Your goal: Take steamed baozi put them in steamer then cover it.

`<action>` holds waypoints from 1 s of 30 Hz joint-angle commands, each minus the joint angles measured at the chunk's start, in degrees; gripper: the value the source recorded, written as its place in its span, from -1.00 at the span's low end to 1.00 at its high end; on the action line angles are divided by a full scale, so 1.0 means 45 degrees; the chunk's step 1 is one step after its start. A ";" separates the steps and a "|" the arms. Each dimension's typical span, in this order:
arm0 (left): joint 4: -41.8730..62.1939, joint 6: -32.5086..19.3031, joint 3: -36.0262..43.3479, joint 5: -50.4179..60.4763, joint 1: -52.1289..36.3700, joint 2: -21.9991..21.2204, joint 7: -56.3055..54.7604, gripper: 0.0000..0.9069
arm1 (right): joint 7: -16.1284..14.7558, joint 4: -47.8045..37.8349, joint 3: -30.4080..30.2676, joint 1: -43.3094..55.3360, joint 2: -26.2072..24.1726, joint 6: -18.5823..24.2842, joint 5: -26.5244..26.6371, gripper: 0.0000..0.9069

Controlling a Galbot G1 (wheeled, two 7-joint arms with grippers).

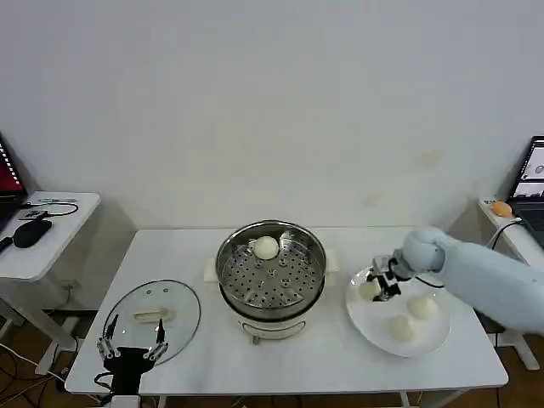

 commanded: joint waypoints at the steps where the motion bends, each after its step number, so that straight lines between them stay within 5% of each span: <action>1: -0.0027 0.0005 0.0048 -0.0002 -0.0048 0.0068 0.0011 1.00 | -0.0121 0.1209 -0.1246 0.3215 -0.1414 -0.0045 0.1426 0.24; 8: 0.0069 0.0006 0.0092 -0.0017 -0.0202 0.0181 0.0021 1.00 | 0.0066 0.2590 -0.3665 0.6861 -0.0737 -0.0698 0.3436 0.27; 14: 0.0110 0.0018 -0.0012 -0.0083 -0.0379 0.0260 0.0032 1.00 | 0.0556 0.3150 -0.4760 0.8421 0.1512 -0.1218 0.5366 0.27; 30: -0.0082 -0.0075 -0.0552 -0.0267 -0.0246 0.0434 -0.0031 1.00 | 0.2814 0.0111 -0.5073 0.6809 0.7941 -0.3657 0.9015 0.27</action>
